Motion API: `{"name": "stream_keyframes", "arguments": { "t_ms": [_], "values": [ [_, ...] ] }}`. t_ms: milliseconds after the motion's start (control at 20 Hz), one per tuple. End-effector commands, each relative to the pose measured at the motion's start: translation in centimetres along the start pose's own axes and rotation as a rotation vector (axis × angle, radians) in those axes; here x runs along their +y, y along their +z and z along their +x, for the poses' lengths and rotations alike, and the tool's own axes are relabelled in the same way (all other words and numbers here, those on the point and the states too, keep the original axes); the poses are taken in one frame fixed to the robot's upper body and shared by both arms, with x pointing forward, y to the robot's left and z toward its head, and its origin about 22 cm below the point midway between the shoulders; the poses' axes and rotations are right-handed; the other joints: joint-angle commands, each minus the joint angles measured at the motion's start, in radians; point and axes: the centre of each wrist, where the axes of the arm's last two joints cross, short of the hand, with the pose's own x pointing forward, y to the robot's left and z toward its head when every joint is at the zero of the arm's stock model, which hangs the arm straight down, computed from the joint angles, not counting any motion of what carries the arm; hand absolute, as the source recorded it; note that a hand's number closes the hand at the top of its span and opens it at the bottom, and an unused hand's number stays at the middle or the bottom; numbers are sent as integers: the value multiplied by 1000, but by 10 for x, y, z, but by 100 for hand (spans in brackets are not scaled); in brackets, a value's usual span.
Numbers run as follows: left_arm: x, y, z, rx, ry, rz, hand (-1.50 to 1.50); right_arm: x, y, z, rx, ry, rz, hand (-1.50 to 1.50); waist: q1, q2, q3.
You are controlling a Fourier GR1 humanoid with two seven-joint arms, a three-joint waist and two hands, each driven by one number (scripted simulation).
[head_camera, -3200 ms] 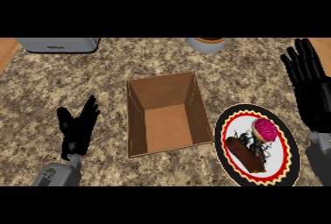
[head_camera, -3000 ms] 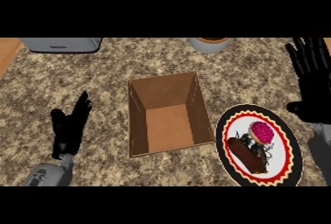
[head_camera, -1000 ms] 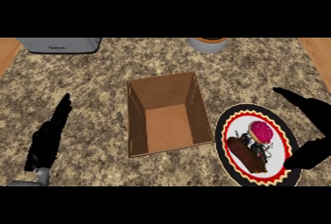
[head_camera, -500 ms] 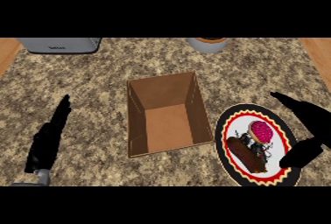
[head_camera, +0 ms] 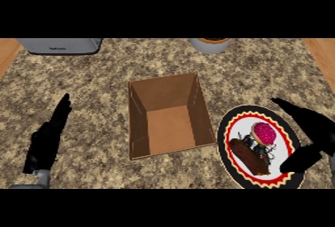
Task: Pick the cupcake from the plate and place it in the cardboard box
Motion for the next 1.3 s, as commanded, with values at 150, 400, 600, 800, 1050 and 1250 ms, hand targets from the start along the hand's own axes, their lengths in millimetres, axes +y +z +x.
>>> {"name": "stream_keyframes", "arguments": {
  "t_ms": [150, 400, 600, 800, 1050, 1250],
  "values": [
    [-2, -8, -5, -6, -10, -2, 0, 18, -8, 6, 6, -4, -16, -150, -1, 0, 0],
    [-2, -2, -8, -5, -2, -8, 0, 18, -21, -2, 11, -29, -16, -150, 0, 0, 0],
    [16, -5, -6, -13, -6, -7, 0, 35, -40, 10, -4, -1, 12, -150, 3, 1, 0],
    [-6, -3, -14, -9, -8, -18, 0, 19, -32, 9, -12, 4, 20, -150, 1, 0, 0],
    [6, 9, -16, -5, -4, -7, 0, 24, -29, 19, 18, 31, 54, -150, 2, 0, 0],
    [8, -3, 16, 14, 0, -10, 0, 34, -35, -1, -17, -27, 38, 150, 0, 0, 0]
  ]
}}
